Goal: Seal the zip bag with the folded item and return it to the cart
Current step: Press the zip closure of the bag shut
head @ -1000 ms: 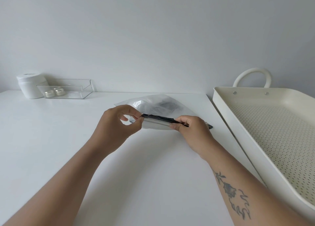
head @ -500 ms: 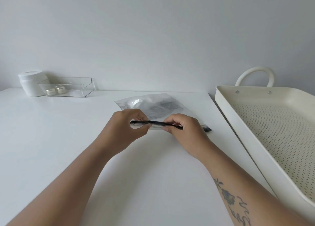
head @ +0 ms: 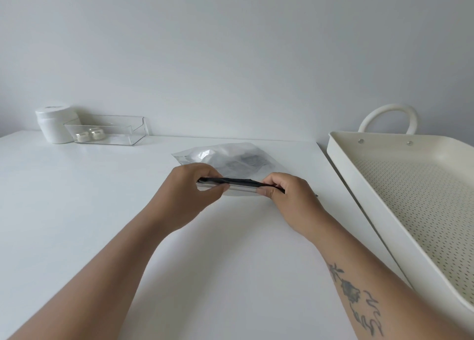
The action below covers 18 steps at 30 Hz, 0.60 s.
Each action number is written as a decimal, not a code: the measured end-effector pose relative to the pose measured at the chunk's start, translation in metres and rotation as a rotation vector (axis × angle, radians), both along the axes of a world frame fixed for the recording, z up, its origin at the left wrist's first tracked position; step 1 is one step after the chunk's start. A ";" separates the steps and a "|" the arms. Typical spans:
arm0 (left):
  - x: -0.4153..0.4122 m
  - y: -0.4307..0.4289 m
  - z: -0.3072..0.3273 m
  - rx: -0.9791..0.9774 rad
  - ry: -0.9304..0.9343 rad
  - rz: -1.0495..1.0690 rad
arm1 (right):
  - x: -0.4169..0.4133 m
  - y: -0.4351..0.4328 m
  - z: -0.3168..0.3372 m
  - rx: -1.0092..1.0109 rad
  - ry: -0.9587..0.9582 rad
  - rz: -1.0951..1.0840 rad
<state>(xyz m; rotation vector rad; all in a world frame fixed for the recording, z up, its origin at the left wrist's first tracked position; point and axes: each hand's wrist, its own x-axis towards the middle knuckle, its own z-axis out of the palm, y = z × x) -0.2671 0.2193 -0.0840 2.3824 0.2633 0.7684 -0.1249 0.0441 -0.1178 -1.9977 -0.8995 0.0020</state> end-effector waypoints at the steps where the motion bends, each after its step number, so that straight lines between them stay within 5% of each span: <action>1: -0.001 0.002 0.000 -0.022 -0.005 0.010 | 0.002 -0.002 0.000 -0.009 -0.006 -0.021; 18: -0.015 0.031 0.000 -0.499 -0.158 0.076 | 0.014 -0.022 0.007 0.135 0.155 -0.185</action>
